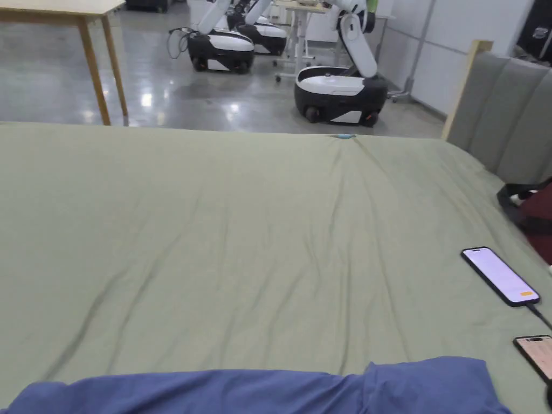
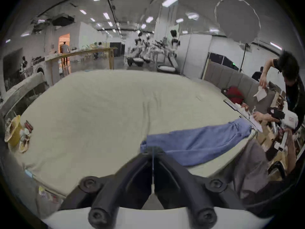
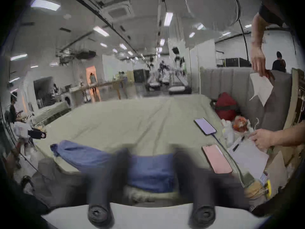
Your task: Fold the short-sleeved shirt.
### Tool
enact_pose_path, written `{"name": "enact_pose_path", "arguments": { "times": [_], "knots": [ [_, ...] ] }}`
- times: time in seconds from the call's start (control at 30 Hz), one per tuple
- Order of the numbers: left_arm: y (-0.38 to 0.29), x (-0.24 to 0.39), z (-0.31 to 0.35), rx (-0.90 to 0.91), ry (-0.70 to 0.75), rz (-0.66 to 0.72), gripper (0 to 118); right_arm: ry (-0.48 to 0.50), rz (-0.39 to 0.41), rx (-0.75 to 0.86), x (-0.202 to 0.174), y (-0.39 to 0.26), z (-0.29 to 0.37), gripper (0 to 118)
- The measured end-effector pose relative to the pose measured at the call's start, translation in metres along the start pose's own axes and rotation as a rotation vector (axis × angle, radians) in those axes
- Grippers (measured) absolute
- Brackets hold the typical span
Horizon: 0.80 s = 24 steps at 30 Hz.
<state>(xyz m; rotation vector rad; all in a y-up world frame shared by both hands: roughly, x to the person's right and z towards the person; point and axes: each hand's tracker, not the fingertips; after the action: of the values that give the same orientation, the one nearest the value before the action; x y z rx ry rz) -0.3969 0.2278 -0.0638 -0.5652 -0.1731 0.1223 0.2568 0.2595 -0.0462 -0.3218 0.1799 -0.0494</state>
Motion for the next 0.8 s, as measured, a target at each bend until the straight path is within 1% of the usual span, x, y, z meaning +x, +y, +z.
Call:
{"name": "enact_pose_path", "arguments": {
  "times": [0.03,0.07,0.1,0.13,0.2,0.23,0.27,0.33,0.37,0.4,0.43,0.47,0.5,0.53,0.6,0.63,0.7,0.8],
  "knots": [
    [-0.004,0.005,0.001,0.035,0.035,-0.061,0,-0.037,0.034,0.006,-0.009,0.001,-0.004,0],
    [-0.008,0.004,0.001,0.013,0.05,-0.051,0,-0.08,0.055,-0.002,-0.01,0.001,-0.003,0],
    [-0.008,0.003,0.0,-0.004,0.042,-0.044,0,-0.022,0.075,-0.028,-0.018,0.007,-0.009,0],
    [-0.008,0.002,-0.001,-0.017,0.035,-0.033,0,0.002,0.079,-0.035,-0.02,0.01,-0.012,0],
    [-0.007,0.0,-0.001,-0.012,0.026,-0.022,0,0.007,0.092,-0.027,-0.024,0.015,-0.015,0],
    [-0.005,0.0,-0.003,-0.015,0.019,-0.023,0,0.021,0.103,-0.026,-0.034,0.015,-0.015,0],
    [-0.004,0.0,-0.006,-0.018,0.011,-0.023,0,0.03,0.109,-0.024,-0.036,0.017,-0.016,0],
    [0.001,-0.01,-0.015,-0.038,-0.07,0.022,0,0.043,0.119,-0.012,-0.039,0.024,-0.017,0],
    [0.001,-0.016,-0.023,-0.043,-0.132,0.062,10,0.053,0.122,-0.005,-0.043,0.018,-0.016,0],
    [0.001,-0.026,-0.036,-0.084,-0.214,0.132,36,0.067,0.124,0.0,-0.044,0.02,-0.016,0],
    [0.002,-0.037,-0.047,-0.137,-0.282,0.2,93,0.077,0.126,0.003,-0.045,0.022,-0.018,0],
    [-0.001,-0.043,-0.062,-0.196,-0.341,0.252,118,0.085,0.128,0.004,-0.046,0.024,-0.019,0],
    [-0.01,-0.051,-0.074,-0.263,-0.364,0.262,116,0.091,0.133,0.004,-0.054,0.022,-0.018,0],
    [-0.005,-0.053,-0.09,-0.215,-0.481,0.278,118,0.097,0.14,0.003,-0.055,0.022,-0.019,0],
    [0.001,-0.067,-0.102,-0.337,-0.452,0.328,118,0.098,0.15,-0.001,-0.057,0.024,-0.021,0],
    [0.0,-0.069,-0.11,-0.347,-0.438,0.329,118,0.101,0.152,-0.004,-0.059,0.02,-0.02,0],
    [-0.011,-0.067,-0.136,-0.375,-0.477,0.321,118,0.106,0.15,-0.005,-0.059,0.02,-0.021,0],
    [-0.021,-0.066,-0.173,-0.47,-0.538,0.358,118,0.103,0.153,-0.013,-0.061,0.019,-0.02,0]
  ]
}}
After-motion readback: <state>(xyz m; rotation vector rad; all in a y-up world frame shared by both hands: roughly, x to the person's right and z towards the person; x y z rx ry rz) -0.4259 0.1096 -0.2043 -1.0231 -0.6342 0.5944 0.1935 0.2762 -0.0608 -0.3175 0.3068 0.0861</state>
